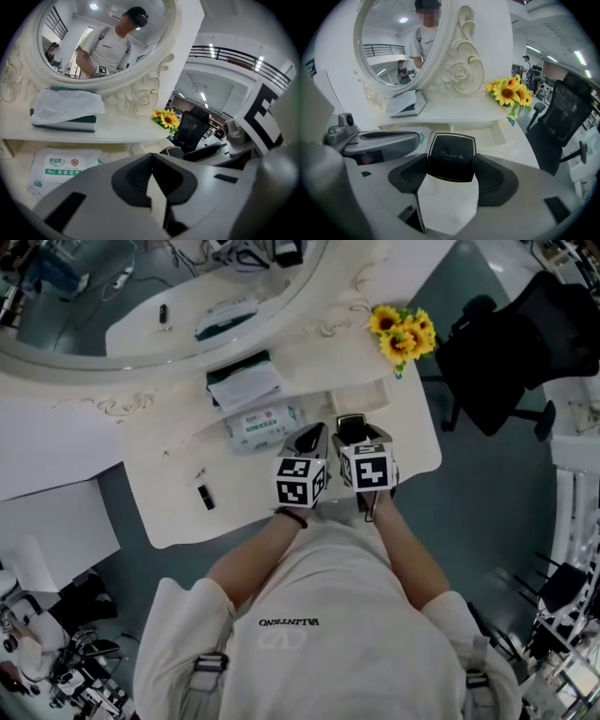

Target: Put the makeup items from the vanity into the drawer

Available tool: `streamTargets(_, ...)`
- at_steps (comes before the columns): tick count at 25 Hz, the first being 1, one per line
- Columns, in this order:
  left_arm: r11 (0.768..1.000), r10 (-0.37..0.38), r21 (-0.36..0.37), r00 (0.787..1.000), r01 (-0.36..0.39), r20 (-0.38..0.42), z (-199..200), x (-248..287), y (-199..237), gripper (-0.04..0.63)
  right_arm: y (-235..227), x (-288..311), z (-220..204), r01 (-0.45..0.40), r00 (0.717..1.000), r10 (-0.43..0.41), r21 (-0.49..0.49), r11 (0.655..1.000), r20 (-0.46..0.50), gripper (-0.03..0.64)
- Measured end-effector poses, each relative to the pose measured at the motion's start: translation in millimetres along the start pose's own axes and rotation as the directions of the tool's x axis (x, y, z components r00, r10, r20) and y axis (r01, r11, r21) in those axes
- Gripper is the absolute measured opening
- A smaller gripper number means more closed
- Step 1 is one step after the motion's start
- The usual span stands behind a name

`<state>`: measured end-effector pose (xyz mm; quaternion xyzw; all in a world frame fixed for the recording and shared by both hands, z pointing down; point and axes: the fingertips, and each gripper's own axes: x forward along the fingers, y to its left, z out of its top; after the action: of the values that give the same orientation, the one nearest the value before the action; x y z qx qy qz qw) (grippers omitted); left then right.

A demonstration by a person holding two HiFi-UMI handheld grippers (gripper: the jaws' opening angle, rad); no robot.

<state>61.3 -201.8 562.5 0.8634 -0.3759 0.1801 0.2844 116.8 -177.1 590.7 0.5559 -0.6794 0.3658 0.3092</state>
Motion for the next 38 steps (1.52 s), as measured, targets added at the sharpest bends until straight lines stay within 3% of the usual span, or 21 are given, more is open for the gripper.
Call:
streamTargets(12, 0.999, -0.027, 0.041, 1.000, 0.028, -0.015, 17, 42, -35, 0.002, -53, -3, 26, 0.017, 0.999, -0.018, 0.039, 0.999, 0.039, 0.325)
streamTargets(38, 0.999, 0.049, 0.000, 0.999, -0.049, -0.001, 23, 59, -19, 0.002, -65, 34, 47, -0.044, 0.998, 0.043, -0.025, 0.999, -0.051, 0.327)
